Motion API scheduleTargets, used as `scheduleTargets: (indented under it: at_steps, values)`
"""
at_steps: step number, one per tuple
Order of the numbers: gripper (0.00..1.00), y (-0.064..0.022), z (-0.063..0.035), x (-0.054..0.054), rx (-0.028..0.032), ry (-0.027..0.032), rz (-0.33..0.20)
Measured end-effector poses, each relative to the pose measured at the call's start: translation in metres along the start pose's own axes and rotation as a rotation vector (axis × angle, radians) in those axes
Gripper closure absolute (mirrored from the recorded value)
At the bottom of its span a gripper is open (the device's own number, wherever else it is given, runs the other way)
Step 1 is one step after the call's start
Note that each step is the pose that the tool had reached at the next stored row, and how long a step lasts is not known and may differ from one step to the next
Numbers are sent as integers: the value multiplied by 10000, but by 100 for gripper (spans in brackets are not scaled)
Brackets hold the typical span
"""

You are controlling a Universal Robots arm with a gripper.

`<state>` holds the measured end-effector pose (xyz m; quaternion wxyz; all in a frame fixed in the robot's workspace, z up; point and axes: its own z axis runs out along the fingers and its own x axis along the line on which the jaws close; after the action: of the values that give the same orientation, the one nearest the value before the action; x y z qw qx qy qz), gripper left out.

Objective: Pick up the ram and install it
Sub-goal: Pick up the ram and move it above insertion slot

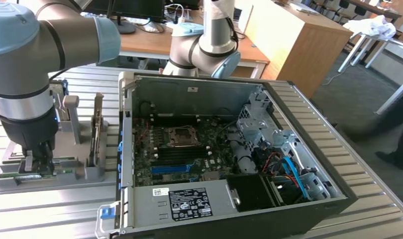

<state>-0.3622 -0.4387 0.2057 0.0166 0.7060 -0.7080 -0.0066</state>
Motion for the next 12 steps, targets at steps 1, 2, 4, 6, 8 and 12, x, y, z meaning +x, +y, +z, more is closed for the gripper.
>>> scheduleTargets:
  at_steps: [1, 2, 4, 6, 8, 12]
  values:
    - [88, 1, -16, 0, -1, 1, 0]
    - [88, 1, -33, 1, -1, 1, 0]
    - [88, 2, -70, 1, -1, 1, 0]
    - [88, 3, -107, 2, -1, 0, 0]
    - [88, 4, -145, 2, -1, 0, 0]
    - [88, 7, -226, 3, -1, 1, 0]
